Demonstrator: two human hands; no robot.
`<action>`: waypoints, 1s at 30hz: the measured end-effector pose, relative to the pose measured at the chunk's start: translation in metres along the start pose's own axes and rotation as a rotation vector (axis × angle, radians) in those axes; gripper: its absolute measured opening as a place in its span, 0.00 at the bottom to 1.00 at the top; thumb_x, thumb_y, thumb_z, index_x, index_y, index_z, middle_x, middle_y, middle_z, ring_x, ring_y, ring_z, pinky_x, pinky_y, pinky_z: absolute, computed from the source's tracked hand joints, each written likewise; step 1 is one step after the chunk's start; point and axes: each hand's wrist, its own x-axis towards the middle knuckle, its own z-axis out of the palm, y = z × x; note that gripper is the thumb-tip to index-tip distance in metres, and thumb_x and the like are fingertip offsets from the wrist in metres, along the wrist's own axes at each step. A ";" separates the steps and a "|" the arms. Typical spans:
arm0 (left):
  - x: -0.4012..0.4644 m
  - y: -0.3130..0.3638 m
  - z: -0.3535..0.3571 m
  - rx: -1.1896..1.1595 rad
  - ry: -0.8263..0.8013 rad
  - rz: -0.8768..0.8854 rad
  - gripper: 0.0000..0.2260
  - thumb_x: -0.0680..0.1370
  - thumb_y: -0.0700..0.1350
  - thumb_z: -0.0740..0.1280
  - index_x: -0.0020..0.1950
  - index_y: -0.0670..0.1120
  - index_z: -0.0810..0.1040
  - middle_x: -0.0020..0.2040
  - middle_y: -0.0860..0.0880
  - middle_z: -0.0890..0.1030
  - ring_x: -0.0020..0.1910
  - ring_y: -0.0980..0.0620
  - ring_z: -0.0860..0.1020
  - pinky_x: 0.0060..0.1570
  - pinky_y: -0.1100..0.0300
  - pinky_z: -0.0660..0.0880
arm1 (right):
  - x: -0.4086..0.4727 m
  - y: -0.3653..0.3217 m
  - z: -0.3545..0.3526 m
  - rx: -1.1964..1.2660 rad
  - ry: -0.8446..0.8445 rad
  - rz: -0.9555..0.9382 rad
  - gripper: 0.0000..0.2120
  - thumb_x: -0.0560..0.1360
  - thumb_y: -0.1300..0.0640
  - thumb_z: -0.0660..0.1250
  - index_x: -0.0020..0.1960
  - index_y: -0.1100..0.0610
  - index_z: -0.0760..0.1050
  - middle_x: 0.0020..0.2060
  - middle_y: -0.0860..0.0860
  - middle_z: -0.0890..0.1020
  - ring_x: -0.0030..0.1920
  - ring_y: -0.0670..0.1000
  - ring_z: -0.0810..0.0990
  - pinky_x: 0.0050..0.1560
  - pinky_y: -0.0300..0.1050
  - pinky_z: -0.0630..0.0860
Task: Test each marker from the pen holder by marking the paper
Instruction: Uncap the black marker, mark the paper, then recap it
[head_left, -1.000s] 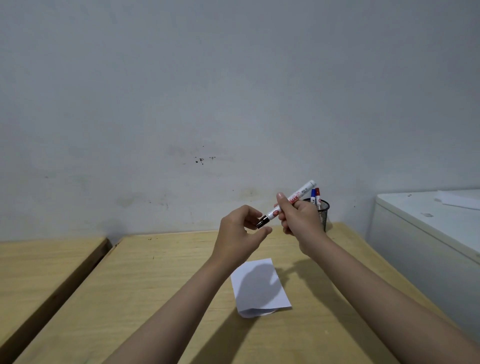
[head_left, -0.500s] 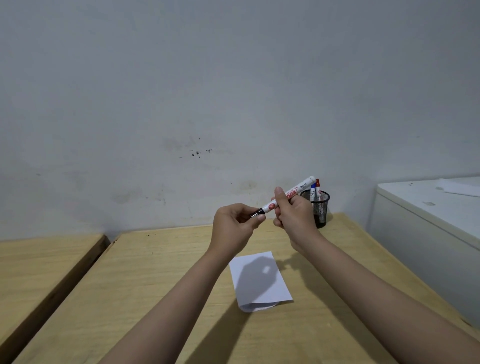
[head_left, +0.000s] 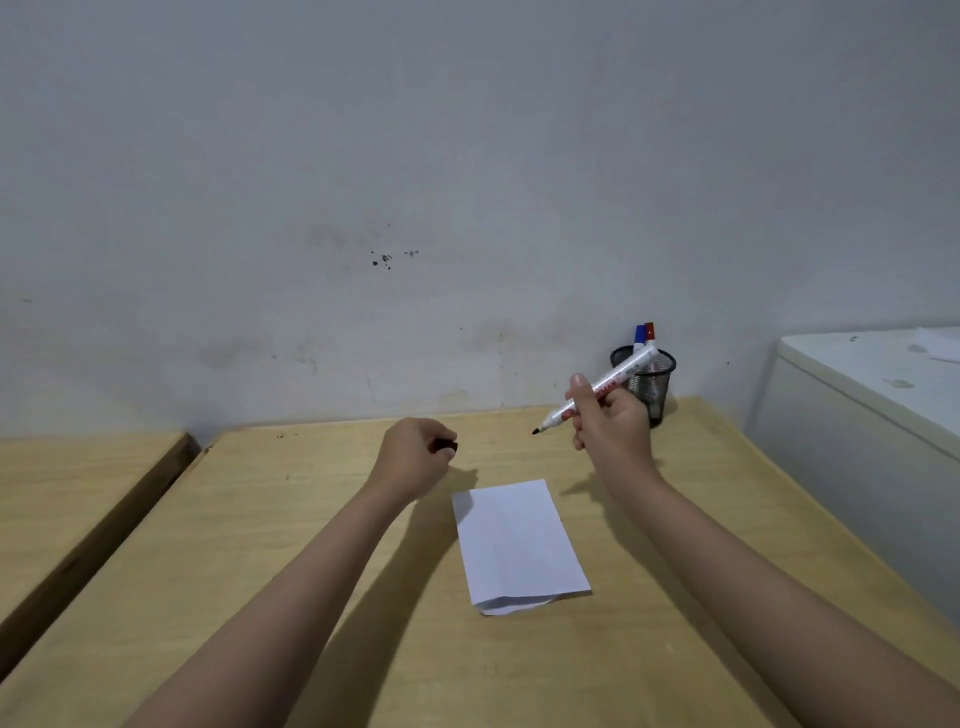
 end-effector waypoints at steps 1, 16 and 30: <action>0.005 -0.006 0.004 0.072 -0.020 0.007 0.10 0.73 0.35 0.66 0.52 0.39 0.81 0.50 0.43 0.83 0.45 0.50 0.80 0.42 0.64 0.71 | -0.001 0.006 0.002 -0.013 -0.009 -0.006 0.15 0.77 0.51 0.65 0.36 0.61 0.73 0.26 0.56 0.69 0.25 0.51 0.65 0.30 0.47 0.65; 0.030 -0.048 0.026 0.068 -0.180 -0.108 0.22 0.68 0.35 0.70 0.61 0.45 0.72 0.42 0.50 0.78 0.45 0.49 0.78 0.45 0.61 0.73 | -0.006 0.040 0.025 0.055 -0.073 0.132 0.14 0.69 0.56 0.75 0.32 0.56 0.71 0.22 0.47 0.76 0.23 0.48 0.67 0.30 0.44 0.67; -0.035 -0.059 0.021 0.214 -0.135 0.041 0.21 0.61 0.63 0.72 0.50 0.59 0.74 0.49 0.59 0.73 0.52 0.58 0.72 0.52 0.56 0.59 | -0.017 0.063 0.081 0.027 -0.184 0.297 0.14 0.70 0.59 0.73 0.35 0.56 0.67 0.23 0.51 0.77 0.21 0.48 0.74 0.27 0.45 0.72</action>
